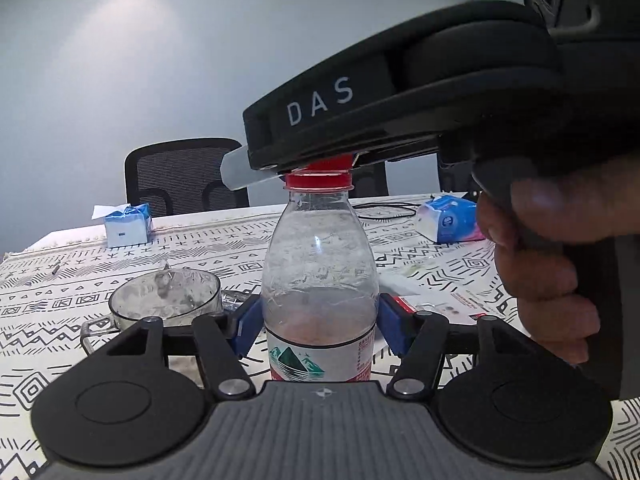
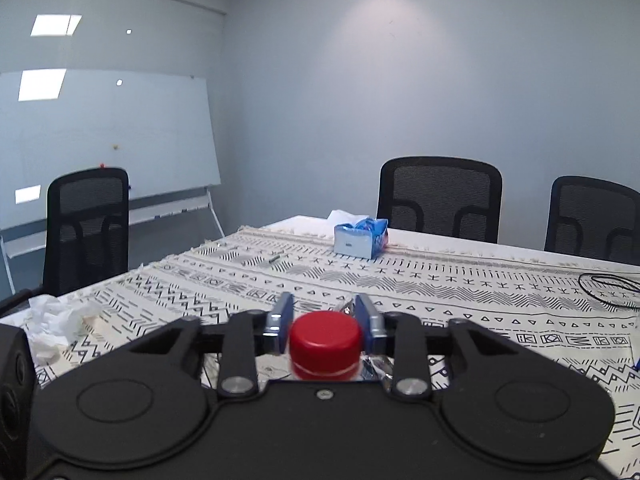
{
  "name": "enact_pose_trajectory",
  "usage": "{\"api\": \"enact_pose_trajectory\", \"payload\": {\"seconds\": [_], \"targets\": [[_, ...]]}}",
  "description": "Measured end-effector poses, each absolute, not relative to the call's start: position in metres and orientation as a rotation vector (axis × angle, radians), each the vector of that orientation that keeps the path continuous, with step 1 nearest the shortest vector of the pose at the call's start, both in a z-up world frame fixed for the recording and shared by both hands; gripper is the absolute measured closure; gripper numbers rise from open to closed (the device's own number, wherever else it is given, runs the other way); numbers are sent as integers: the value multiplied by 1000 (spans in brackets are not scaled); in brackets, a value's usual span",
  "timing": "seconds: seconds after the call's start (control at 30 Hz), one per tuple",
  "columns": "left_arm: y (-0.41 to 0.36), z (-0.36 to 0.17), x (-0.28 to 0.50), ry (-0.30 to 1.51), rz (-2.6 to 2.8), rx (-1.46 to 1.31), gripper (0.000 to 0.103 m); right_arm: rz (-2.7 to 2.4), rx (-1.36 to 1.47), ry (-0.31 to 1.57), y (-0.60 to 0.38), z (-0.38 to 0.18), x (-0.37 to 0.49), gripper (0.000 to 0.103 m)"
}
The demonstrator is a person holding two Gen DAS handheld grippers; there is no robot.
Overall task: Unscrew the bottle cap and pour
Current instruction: 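Twist the red cap with the right tool while the left tool holds the bottle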
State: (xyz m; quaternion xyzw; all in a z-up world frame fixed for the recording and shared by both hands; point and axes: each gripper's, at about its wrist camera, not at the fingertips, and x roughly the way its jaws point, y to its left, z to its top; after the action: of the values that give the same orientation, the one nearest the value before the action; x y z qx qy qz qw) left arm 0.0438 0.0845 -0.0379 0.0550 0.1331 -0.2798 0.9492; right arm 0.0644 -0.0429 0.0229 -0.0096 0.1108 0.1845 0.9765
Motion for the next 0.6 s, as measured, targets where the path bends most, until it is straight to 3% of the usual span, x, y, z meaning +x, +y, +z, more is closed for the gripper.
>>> {"api": "enact_pose_trajectory", "payload": {"seconds": [0.4,0.6], "targets": [[89,-38,42,258,-608,99,45,697,-45,186,-79,19,83,69],[89,-38,43,261,-590,81,45,547,-27,192,-64,24,61,65]]}}
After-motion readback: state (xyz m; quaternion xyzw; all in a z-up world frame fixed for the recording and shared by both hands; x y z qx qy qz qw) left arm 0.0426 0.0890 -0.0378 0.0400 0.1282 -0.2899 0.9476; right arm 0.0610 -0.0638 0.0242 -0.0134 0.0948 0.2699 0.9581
